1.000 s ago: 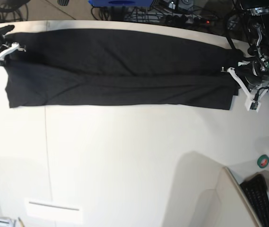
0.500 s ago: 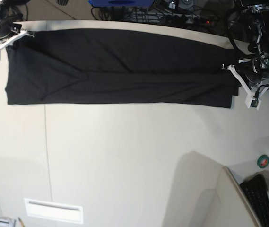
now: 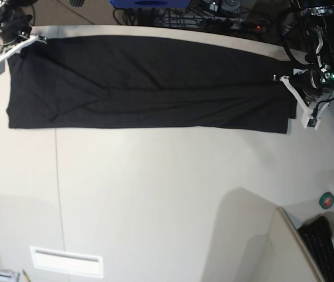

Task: Layout the t-shirt on the table in an organized manner, then fold the t-shirt properly
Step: 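Hold the folded strip's corners with both grippers and smooth it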

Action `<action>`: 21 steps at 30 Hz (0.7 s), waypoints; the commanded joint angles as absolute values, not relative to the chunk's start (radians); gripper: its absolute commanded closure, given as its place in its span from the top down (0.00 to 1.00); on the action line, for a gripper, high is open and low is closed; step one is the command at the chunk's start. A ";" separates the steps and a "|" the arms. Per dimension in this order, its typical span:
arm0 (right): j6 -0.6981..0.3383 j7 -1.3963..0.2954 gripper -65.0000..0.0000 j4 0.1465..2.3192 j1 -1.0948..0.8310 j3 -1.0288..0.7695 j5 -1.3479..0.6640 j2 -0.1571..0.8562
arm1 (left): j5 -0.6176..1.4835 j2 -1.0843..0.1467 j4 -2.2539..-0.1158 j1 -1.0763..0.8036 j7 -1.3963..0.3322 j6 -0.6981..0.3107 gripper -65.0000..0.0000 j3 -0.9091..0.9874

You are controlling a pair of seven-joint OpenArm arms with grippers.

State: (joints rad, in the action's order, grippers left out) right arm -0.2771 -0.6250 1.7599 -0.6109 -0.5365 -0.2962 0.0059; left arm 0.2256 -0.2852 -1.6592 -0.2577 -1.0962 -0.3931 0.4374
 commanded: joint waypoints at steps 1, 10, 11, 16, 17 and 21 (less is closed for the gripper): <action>-0.277 -0.608 0.00 1.771 -0.618 -0.542 -0.300 0.018 | 0.223 -0.300 -1.673 -0.252 -1.086 -0.387 0.00 0.443; -0.277 -0.608 0.00 1.771 -0.622 -0.544 -0.300 0.015 | 0.223 -0.300 -1.678 -0.254 -1.092 -0.387 0.00 0.452; -0.277 -0.608 0.11 1.771 -0.622 -0.547 -0.300 0.015 | 0.223 -0.300 -1.678 -0.254 -1.092 -0.387 0.00 0.453; -0.277 -0.608 0.57 1.778 -0.624 -0.544 -0.302 0.015 | 0.225 -0.302 -1.681 -0.251 -1.089 -0.387 0.26 0.455; -0.277 -0.608 0.58 1.779 -0.624 -0.544 -0.302 0.012 | 0.225 -0.302 -1.681 -0.248 -1.087 -0.387 0.36 0.455; -0.277 -0.608 0.58 1.804 -0.624 -0.565 -0.302 -0.016 | 0.228 -0.294 -1.732 -0.245 -1.087 -0.387 0.62 0.513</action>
State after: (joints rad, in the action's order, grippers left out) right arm -0.2771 -0.6327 1.7794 -0.6182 -0.5533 -0.2924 -0.0284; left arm 0.2344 -0.2710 -1.7100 -0.2523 -1.0973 -0.3935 0.5034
